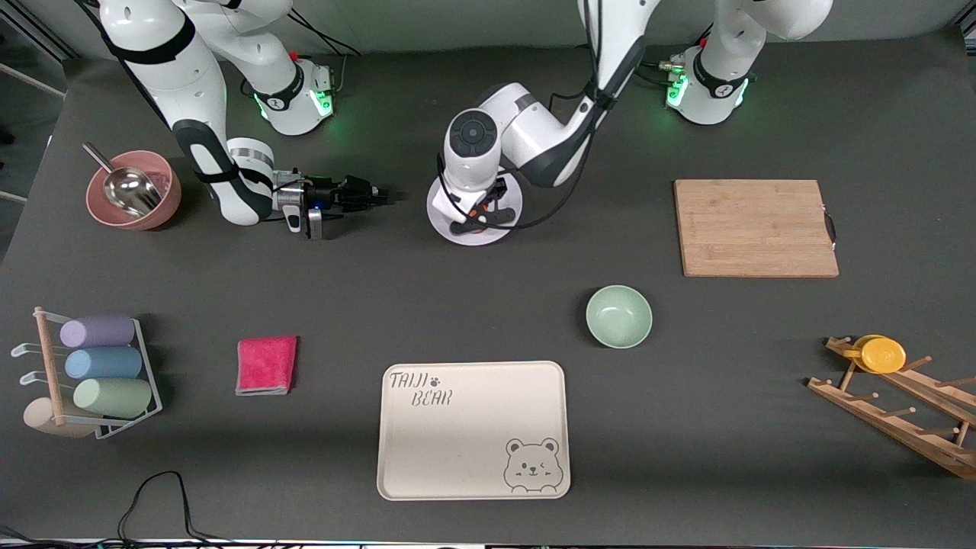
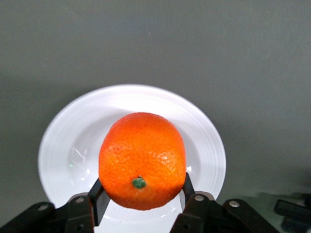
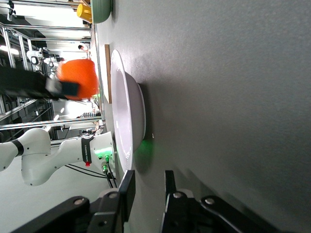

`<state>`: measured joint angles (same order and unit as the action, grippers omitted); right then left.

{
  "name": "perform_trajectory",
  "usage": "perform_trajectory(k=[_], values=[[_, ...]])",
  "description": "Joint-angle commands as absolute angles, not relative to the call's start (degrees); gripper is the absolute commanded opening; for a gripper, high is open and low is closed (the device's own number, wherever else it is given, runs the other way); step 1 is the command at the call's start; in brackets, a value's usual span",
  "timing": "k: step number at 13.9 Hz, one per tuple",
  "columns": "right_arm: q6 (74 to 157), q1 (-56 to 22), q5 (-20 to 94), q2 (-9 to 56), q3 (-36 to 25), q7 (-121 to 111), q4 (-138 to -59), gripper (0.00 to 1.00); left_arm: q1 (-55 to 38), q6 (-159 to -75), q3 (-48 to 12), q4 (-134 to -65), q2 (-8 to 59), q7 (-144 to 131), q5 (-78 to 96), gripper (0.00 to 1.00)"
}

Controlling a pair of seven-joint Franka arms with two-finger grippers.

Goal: Place orange and plate with both arms
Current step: 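Carry the orange with the left gripper over the white plate, then lower the orange onto the plate and open the left gripper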

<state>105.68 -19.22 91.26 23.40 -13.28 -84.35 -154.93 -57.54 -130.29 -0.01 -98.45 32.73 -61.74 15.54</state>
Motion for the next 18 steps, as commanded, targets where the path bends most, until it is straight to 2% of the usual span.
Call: perform_trajectory(k=[1, 6, 7, 8, 11, 14, 18], values=[[105.03, -18.9, 92.81, 24.7, -13.27, -86.4, -154.6, 0.32, -59.59, -137.08, 0.62, -103.08, 32.78, -62.05, 16.35, 0.0], [105.03, -18.9, 92.81, 24.7, -13.27, -86.4, -154.6, 0.32, -60.03, -138.08, 0.09, -103.36, 34.45, -62.05, 16.44, 0.0], [105.03, -18.9, 92.81, 24.78, -13.27, -86.4, -154.6, 0.32, -59.94, -137.55, 0.09, -103.36, 34.37, -62.05, 16.44, 0.17], [105.03, -18.9, 92.81, 24.79, -13.27, -86.4, -154.6, 0.32, -60.03, -137.37, 0.09, -103.53, 34.28, -62.05, 16.35, 0.99], [105.03, -18.9, 92.9, 24.87, -13.18, -86.4, -154.51, 0.32, -59.24, -134.93, 0.26, -103.27, 32.88, -61.7, 16.09, 1.0], [105.03, -20.03, 95.88, 25.48, -12.75, -86.48, -154.07, 0.32, -56.26, -125.98, 2.02, -103.18, 27.62, -59.78, 15.38, 1.0], [105.03, -24.33, 101.41, 25.58, -12.48, -86.4, -153.28, 0.32, -44.85, -113.59, 2.11, -102.66, 18.3, -50.75, 13.72, 1.0]])
